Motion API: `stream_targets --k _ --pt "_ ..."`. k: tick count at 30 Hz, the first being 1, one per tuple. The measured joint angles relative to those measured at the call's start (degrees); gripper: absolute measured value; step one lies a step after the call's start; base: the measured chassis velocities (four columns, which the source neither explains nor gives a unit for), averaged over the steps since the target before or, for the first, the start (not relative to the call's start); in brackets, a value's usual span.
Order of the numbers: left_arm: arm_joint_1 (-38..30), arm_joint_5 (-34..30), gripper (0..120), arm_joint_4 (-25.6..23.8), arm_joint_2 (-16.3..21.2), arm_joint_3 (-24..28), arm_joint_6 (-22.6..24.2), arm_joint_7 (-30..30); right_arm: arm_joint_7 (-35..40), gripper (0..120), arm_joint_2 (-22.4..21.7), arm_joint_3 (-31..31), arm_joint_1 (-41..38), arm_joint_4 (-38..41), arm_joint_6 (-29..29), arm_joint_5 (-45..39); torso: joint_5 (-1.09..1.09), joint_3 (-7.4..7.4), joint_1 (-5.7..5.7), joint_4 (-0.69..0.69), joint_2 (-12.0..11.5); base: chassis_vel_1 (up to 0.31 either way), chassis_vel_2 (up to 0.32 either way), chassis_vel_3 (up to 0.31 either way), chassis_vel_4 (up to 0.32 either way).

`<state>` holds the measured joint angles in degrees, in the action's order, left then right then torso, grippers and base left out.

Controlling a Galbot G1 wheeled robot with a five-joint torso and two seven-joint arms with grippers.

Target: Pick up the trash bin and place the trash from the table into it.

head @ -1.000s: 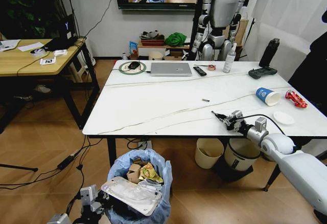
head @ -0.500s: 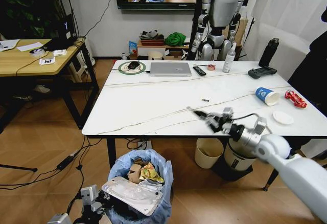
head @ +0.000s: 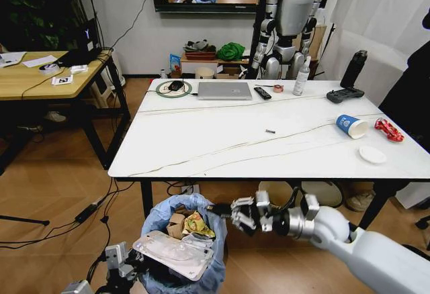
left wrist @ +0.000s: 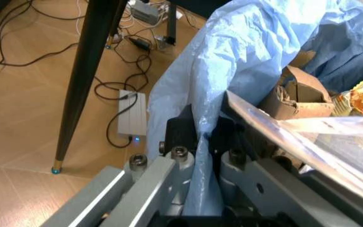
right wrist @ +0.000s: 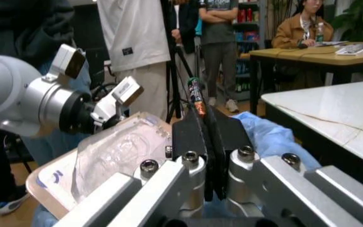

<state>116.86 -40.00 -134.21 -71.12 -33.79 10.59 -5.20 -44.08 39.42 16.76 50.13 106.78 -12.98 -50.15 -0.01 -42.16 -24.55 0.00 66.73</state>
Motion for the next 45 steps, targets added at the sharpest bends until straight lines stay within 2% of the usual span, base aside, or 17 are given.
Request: stream_targets --k 12,14,19,21,25,26,27,31,32,37,41,45 --pt "-0.31 0.01 0 0.34 -0.38 0.20 0.03 0.01 1.38 0 0.86 2.30 -0.88 -1.14 -1.56 2.75 0.00 0.00 0.00 0.00 0.00 0.000 0.000 0.000 0.000" --pt "-0.30 0.01 0 0.34 -0.38 0.17 0.03 0.01 1.39 5 0.78 2.23 -0.90 -1.15 -1.58 2.78 0.00 0.00 0.00 0.00 0.00 0.000 0.000 0.000 0.000" --pt "-0.32 0.10 0 0.34 -0.57 0.11 0.04 0.03 1.51 27 0.41 1.71 -0.96 -0.92 -1.58 2.79 0.01 0.00 0.00 0.00 0.00 0.000 0.000 0.000 0.000" --pt "-0.34 0.13 0 0.34 -0.59 0.08 0.04 0.04 1.53 29 0.34 1.71 -0.92 -0.86 -1.59 2.79 0.00 0.00 0.00 0.00 0.00 0.000 0.000 0.000 0.000" --pt "-0.35 0.19 0 0.34 -0.74 0.03 0.04 0.08 1.91 46 0.07 1.05 -0.62 -0.34 -1.71 2.78 0.01 0.00 0.00 0.00 0.00 0.000 0.000 0.000 0.000" --pt "-0.28 0.31 0 0.34 -0.76 0.03 0.04 0.10 2.43 51 0.15 -0.21 -0.26 0.07 -1.76 2.69 0.00 0.00 0.00 0.00 0.00 0.000 0.000 0.000 0.000" --pt "-0.28 0.31 0 0.34 -0.76 0.03 0.04 0.10 2.43 51 0.15 -0.21 -0.26 0.07 -1.76 2.69 0.00 0.00 0.00 0.00 0.00 0.000 0.000 0.000 0.000" --pt "0.02 0.81 0 0.40 -0.59 0.16 0.03 0.30 7.05 69 0.97 -7.73 0.28 1.65 -0.95 1.13 0.01 0.00 0.00 0.00 0.00 0.000 0.000 0.000 0.000" --pt "0.02 0.81 0 0.40 -0.59 0.16 0.03 0.30 7.05 69 0.97 -7.73 0.28 1.65 -0.95 1.13 0.01 0.00 0.00 0.00 0.00 0.000 0.000 0.000 0.000" --pt "-0.09 1.16 0 0.43 -0.53 0.50 -0.07 0.61 17.97 92 1.48 -19.02 0.19 0.68 5.47 2.63 0.00 0.00 0.00 0.00 0.00 0.000 0.000 0.000 0.000" --pt "-0.12 1.24 0 0.57 -0.24 0.69 -0.13 0.77 22.92 99 1.76 -21.85 0.09 -1.13 8.51 0.92 0.02 -0.01 0.00 0.00 0.00 0.000 0.000 0.000 0.000" --pt "-0.42 1.20 0 0.77 0.15 0.83 -0.13 0.81 26.14 100 1.86 -23.58 -0.19 -3.41 10.69 -1.98 0.01 -0.01 0.00 -0.01 0.00 0.000 0.000 0.000 0.000"
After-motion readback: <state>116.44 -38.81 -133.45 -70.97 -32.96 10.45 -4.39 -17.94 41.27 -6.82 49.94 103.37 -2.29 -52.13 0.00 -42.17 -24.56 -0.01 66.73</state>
